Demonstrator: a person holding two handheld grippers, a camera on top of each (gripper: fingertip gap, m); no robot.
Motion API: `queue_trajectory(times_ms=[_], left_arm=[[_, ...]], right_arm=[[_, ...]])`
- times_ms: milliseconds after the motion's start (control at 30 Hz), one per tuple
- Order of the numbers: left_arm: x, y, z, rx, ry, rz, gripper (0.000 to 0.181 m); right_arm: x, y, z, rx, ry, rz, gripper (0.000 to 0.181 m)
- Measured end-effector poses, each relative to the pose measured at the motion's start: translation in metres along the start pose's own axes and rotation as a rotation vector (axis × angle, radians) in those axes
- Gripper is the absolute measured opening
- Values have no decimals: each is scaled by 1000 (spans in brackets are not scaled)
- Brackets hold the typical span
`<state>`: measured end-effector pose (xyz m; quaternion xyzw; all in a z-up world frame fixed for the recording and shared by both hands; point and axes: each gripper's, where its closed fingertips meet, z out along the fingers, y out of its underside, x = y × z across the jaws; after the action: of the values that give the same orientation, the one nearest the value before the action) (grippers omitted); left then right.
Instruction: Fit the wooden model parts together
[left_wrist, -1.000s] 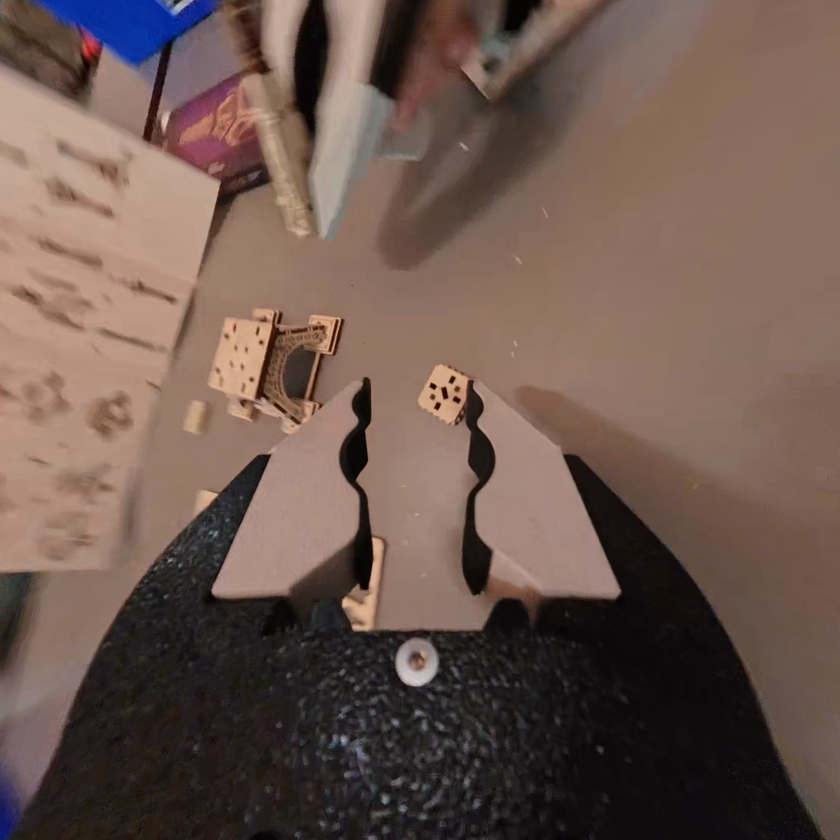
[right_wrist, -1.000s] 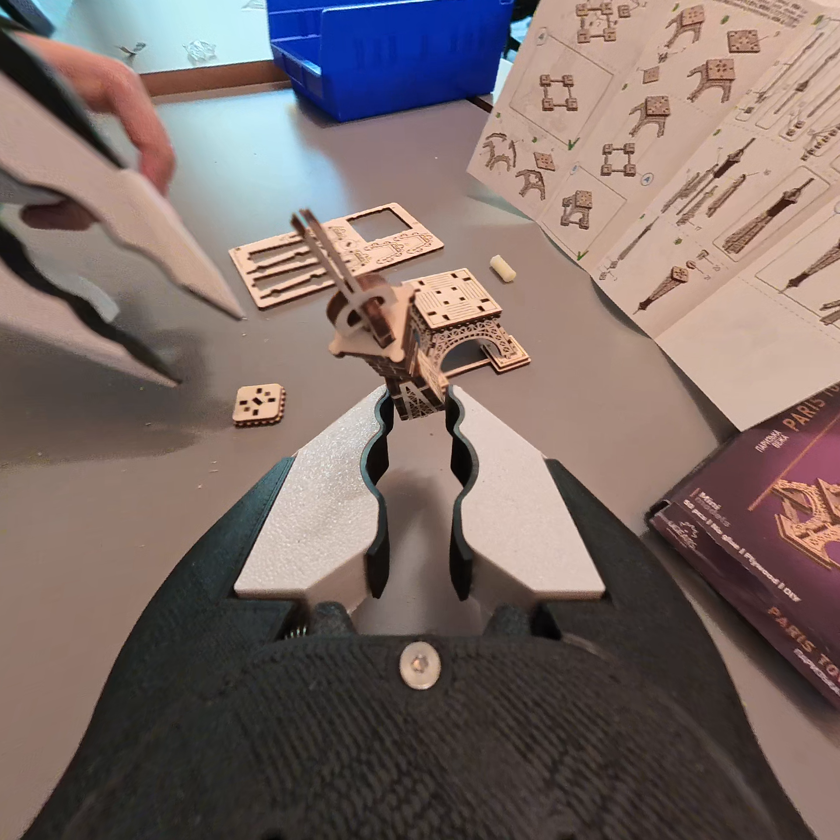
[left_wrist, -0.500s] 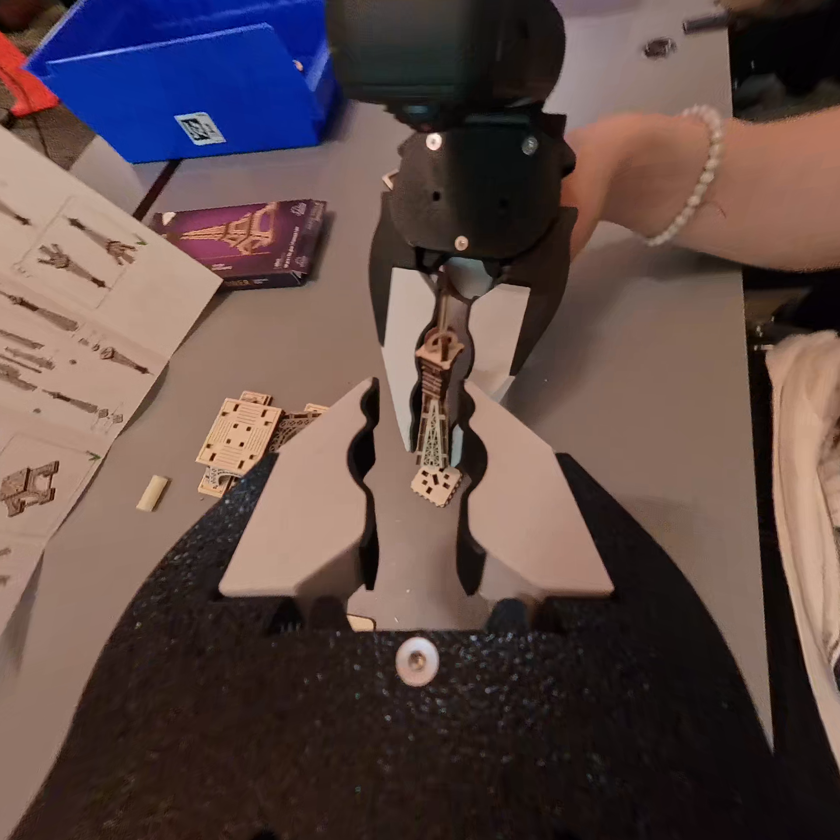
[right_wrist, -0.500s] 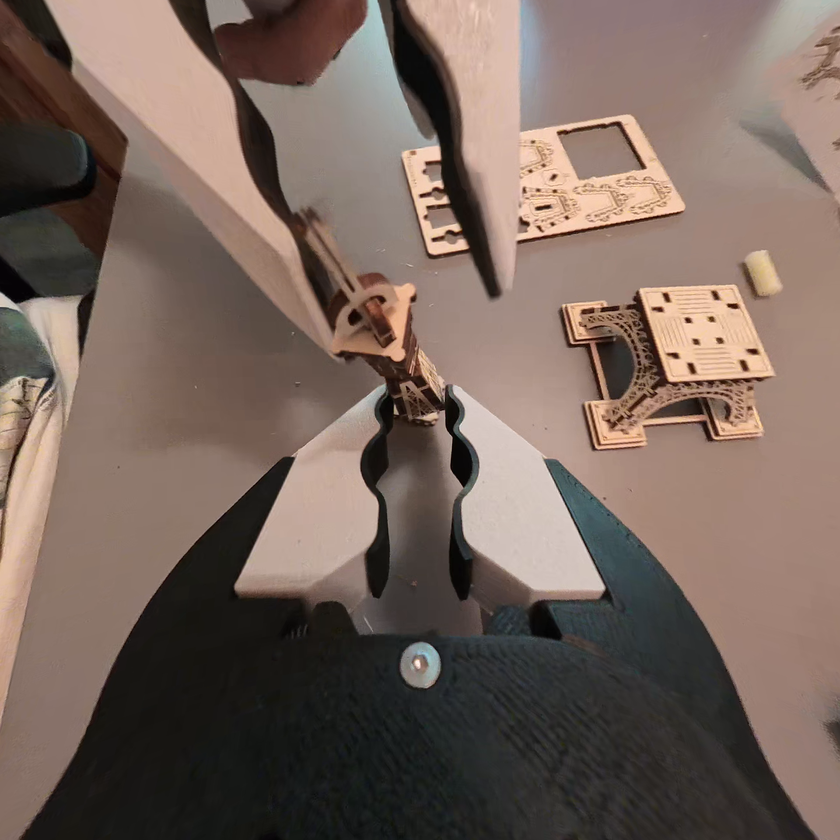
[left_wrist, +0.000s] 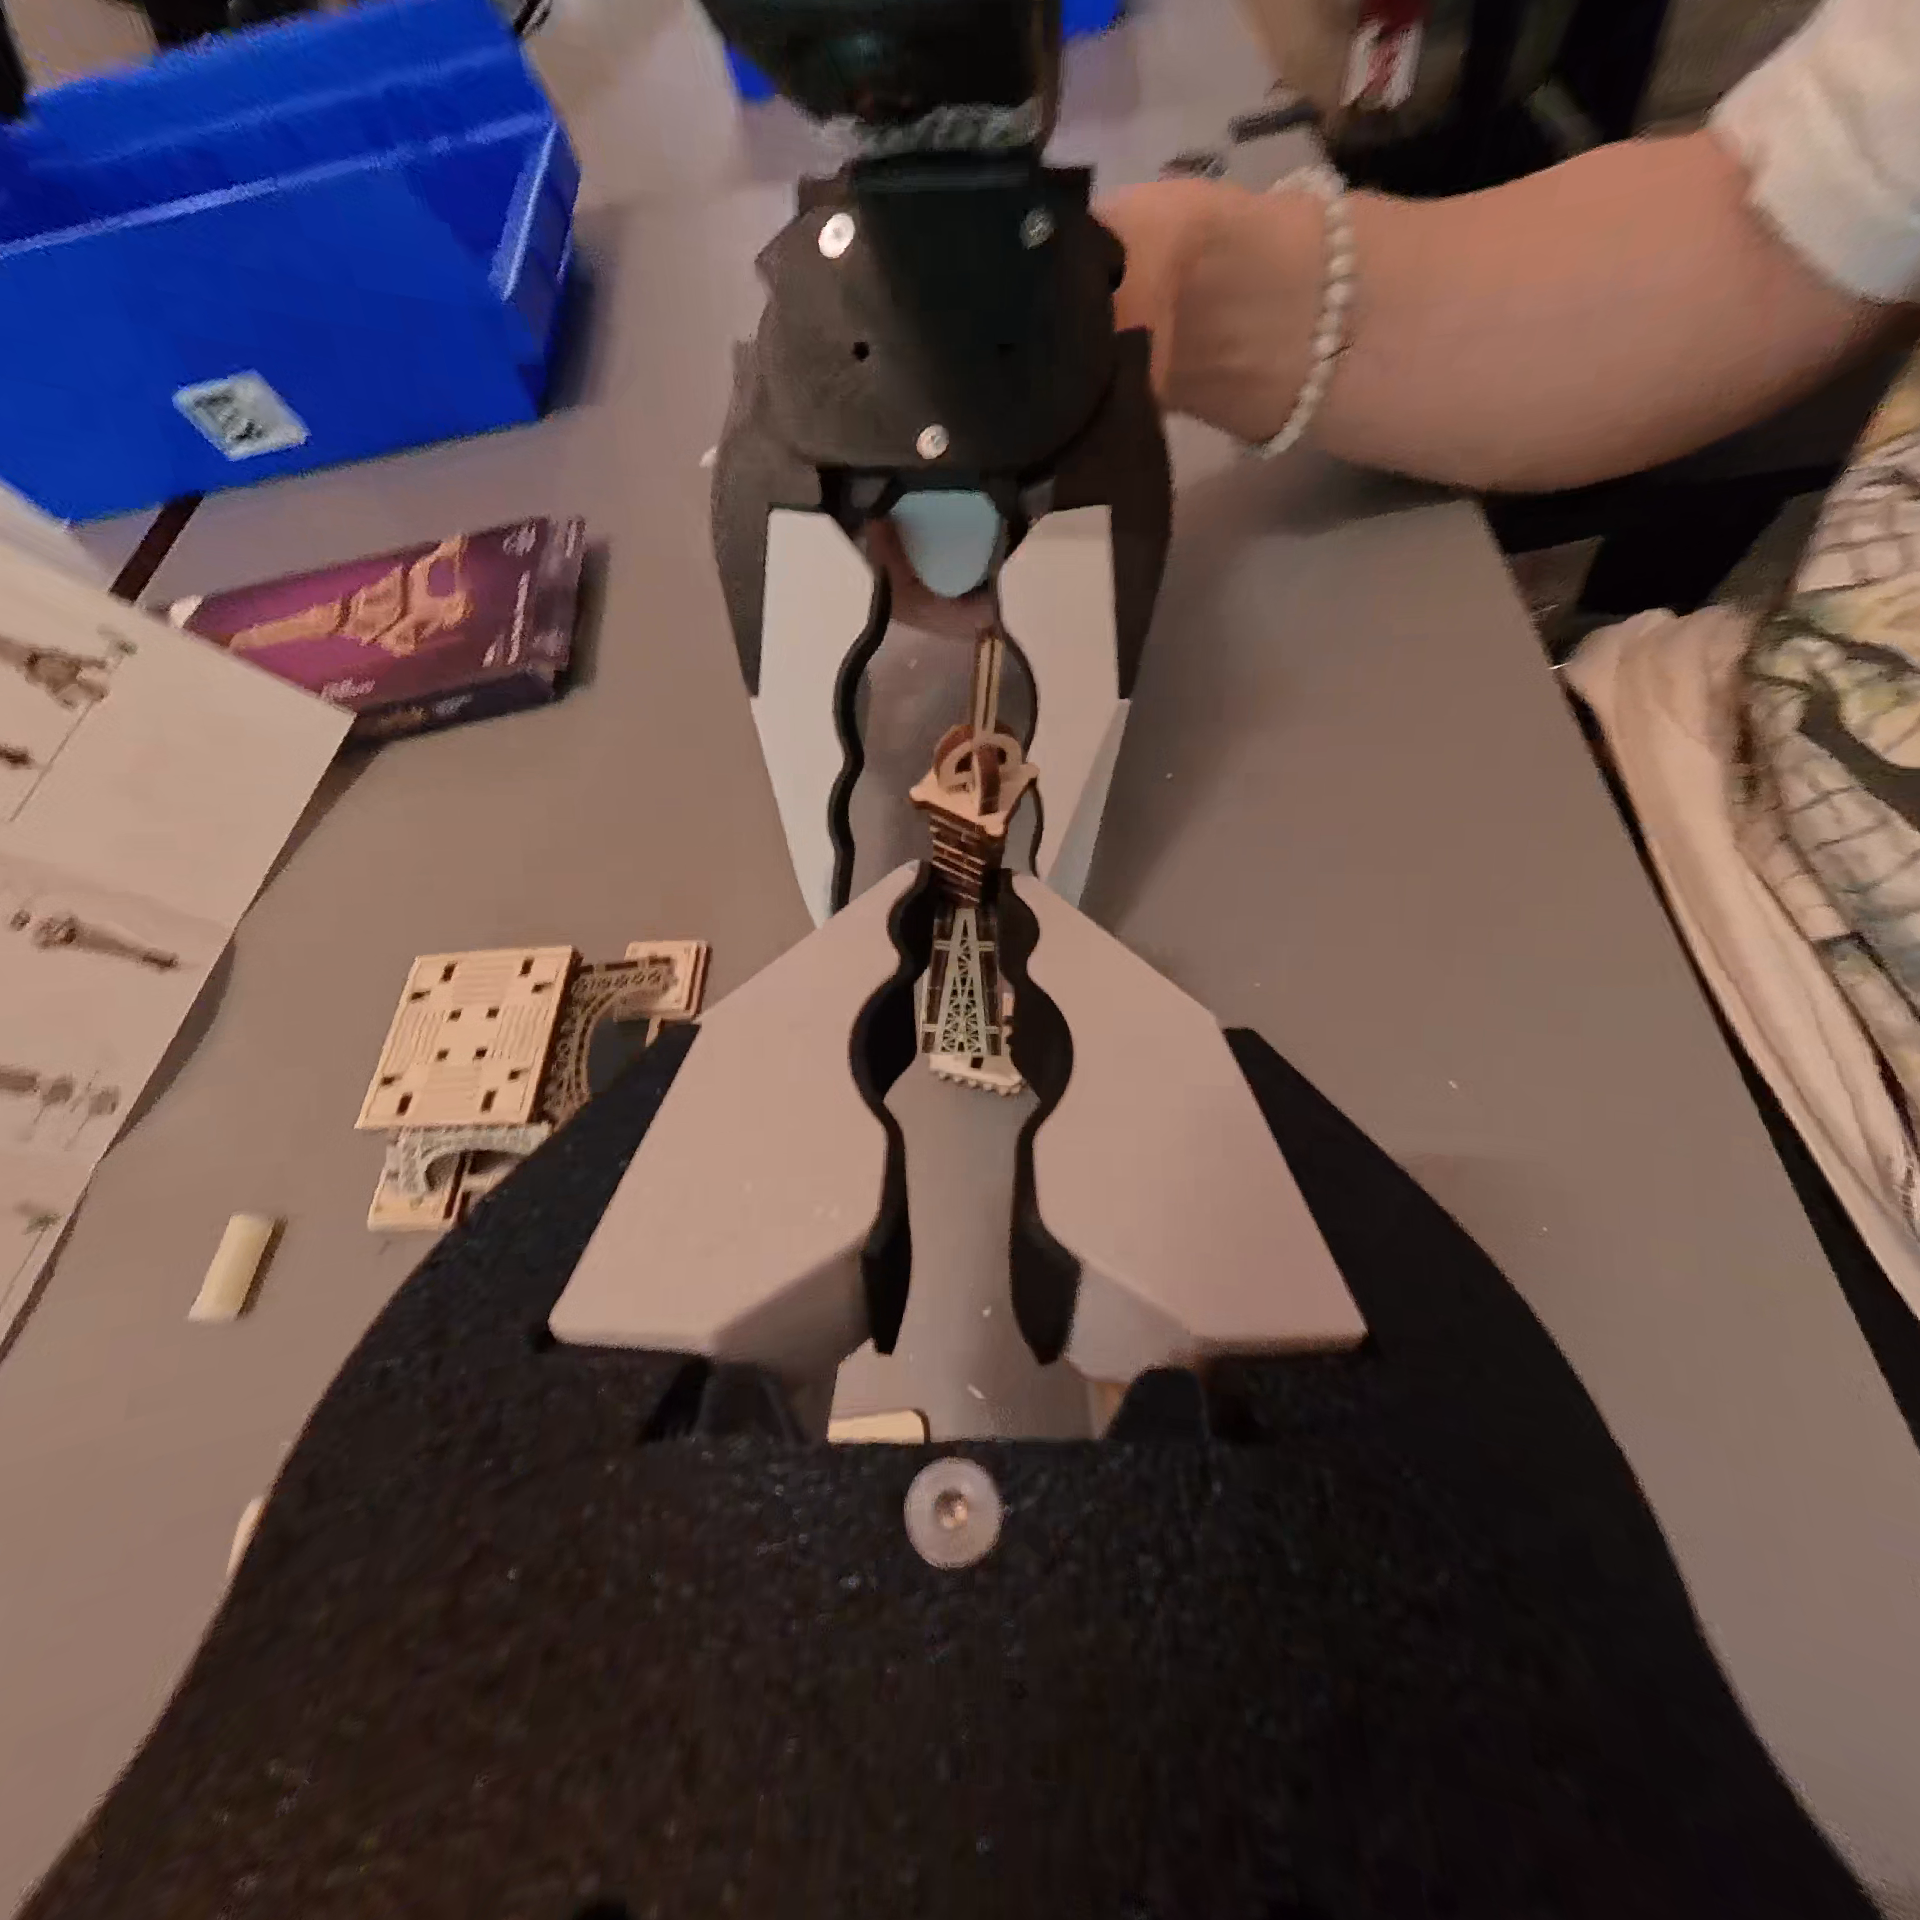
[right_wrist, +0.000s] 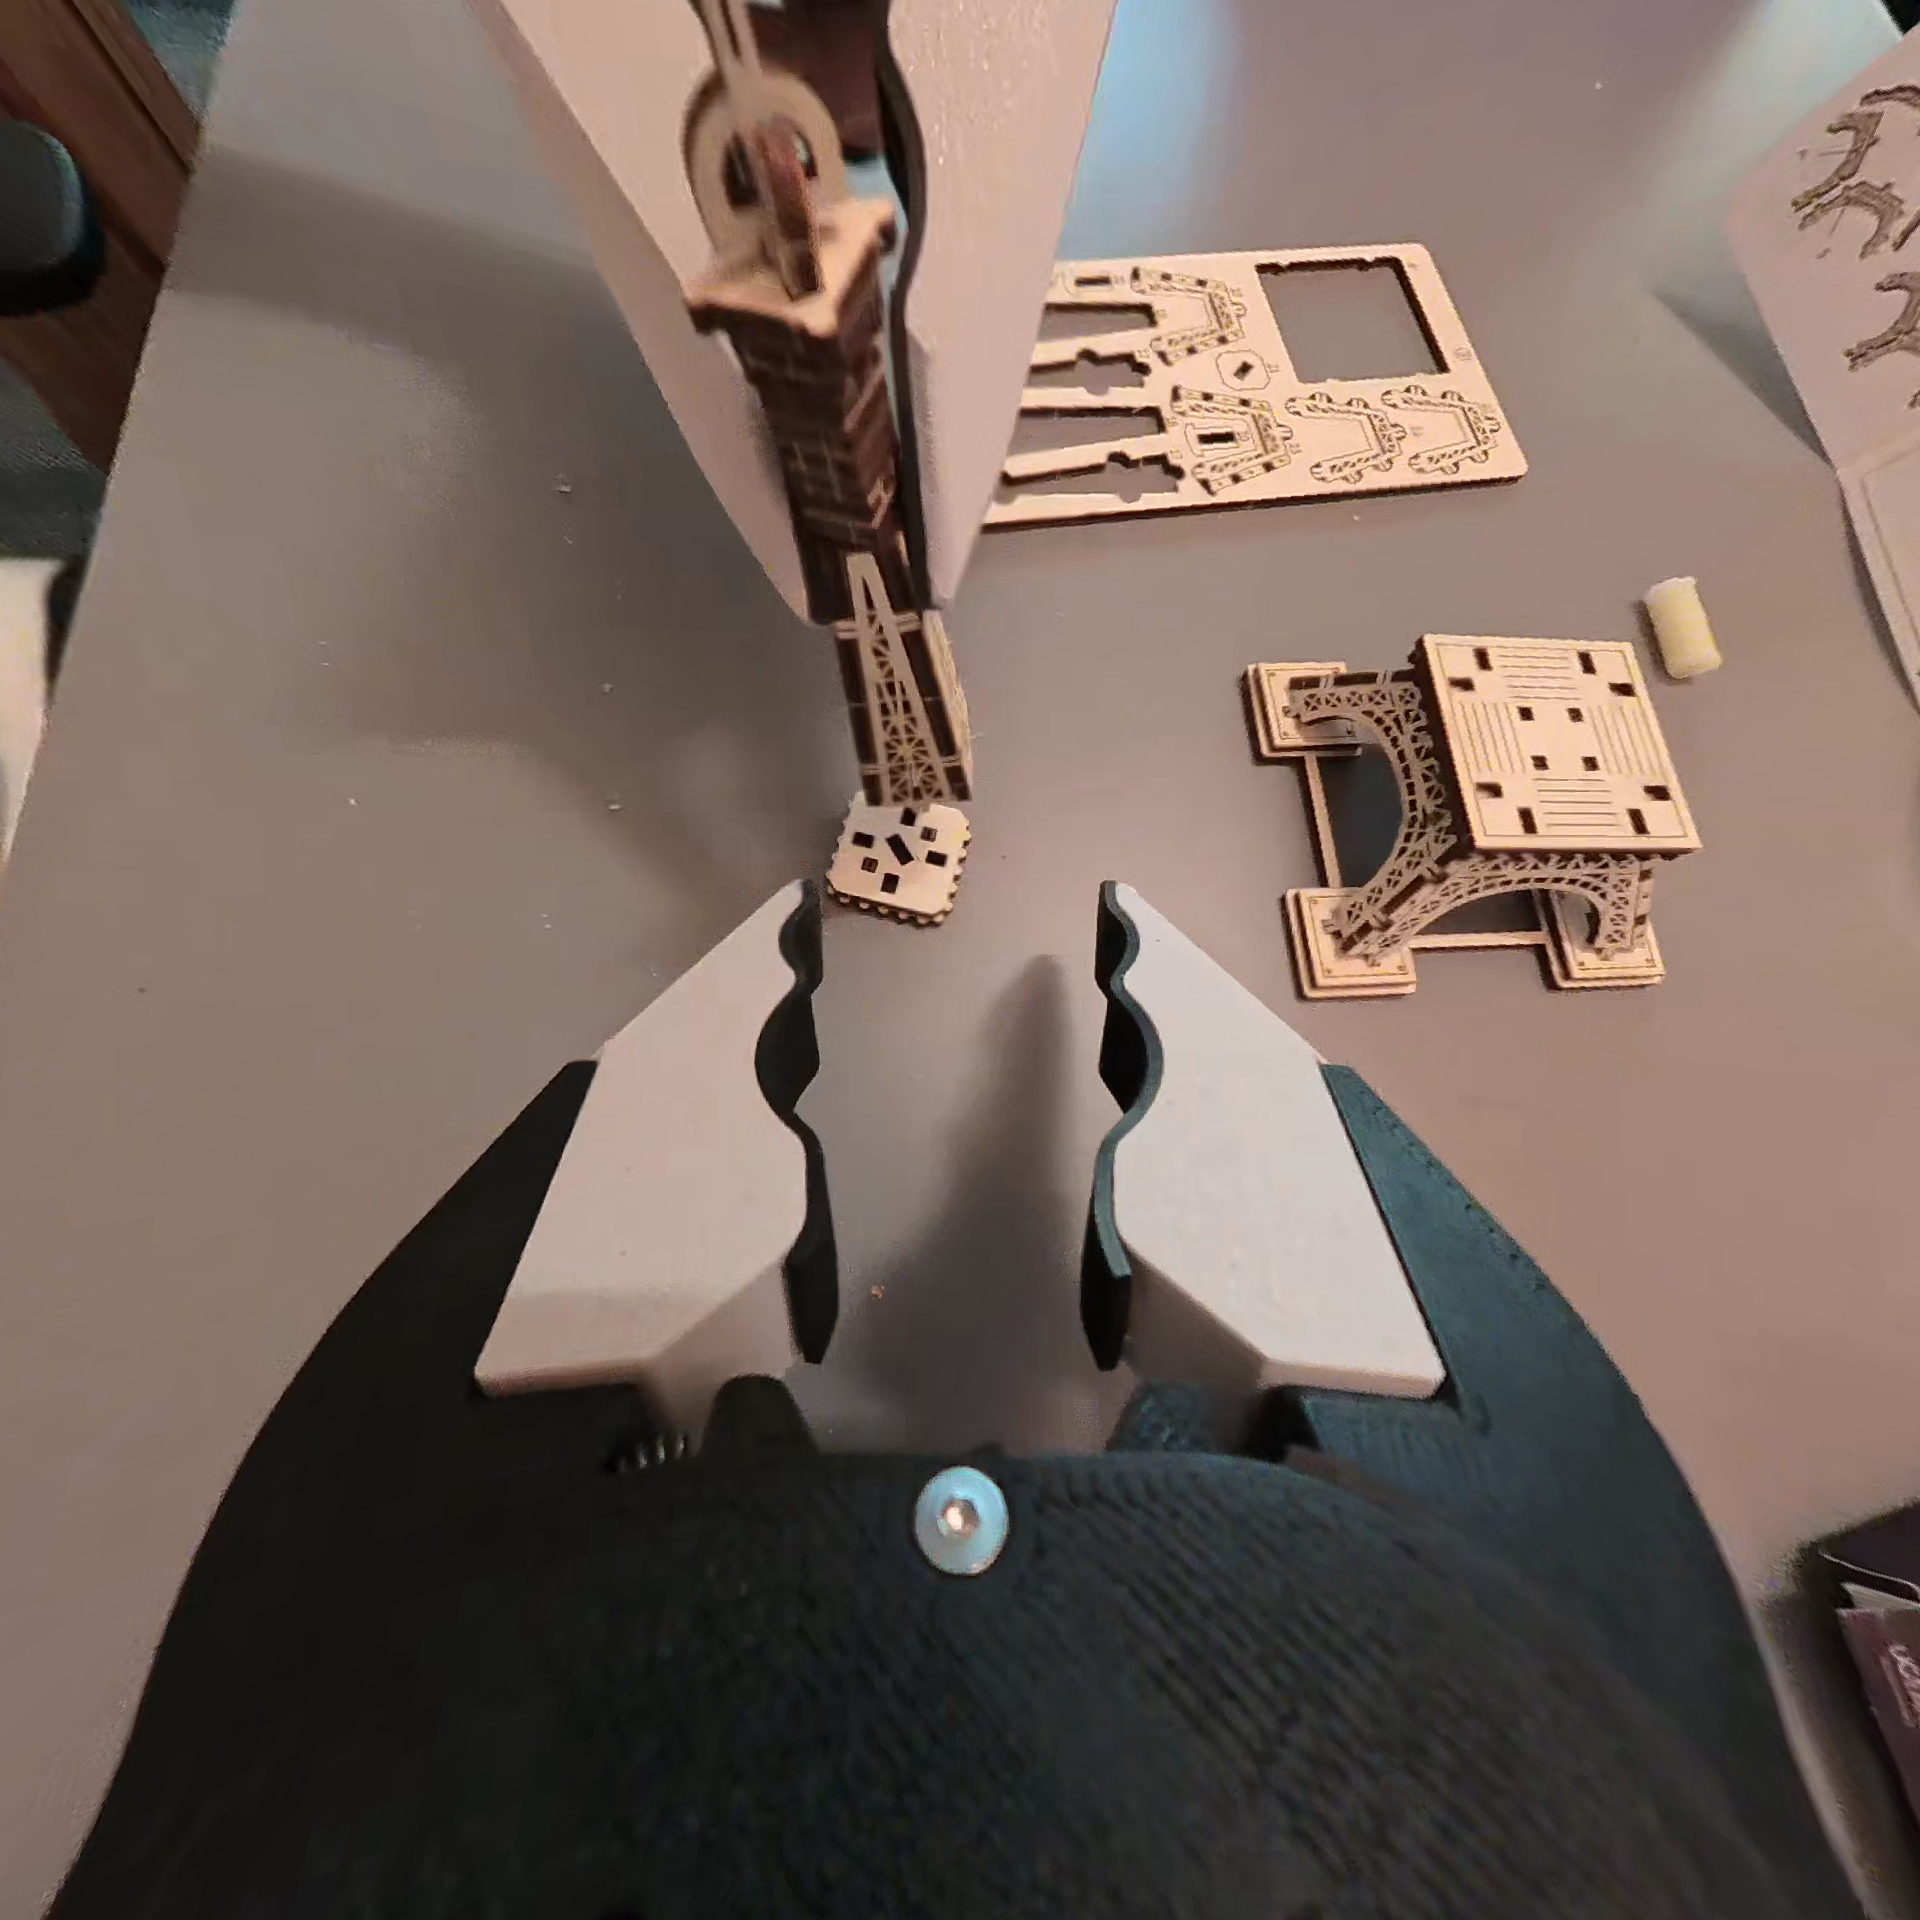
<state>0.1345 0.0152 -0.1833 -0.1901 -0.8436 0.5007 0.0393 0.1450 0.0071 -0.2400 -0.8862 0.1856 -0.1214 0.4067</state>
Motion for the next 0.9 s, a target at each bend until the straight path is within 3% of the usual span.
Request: queue_trajectory(times_ms=[100, 367, 900], left_arm=[[3, 2, 0, 71, 95, 25, 9], [2, 13, 13, 67, 218, -13, 9], [2, 15, 16, 46, 269, -47, 9]], right_arm=[[-3, 3, 3, 6, -28, 22, 53], [-6, 15, 14, -35, -41, 41, 62], [-2, 15, 14, -19, -45, 60, 53]])
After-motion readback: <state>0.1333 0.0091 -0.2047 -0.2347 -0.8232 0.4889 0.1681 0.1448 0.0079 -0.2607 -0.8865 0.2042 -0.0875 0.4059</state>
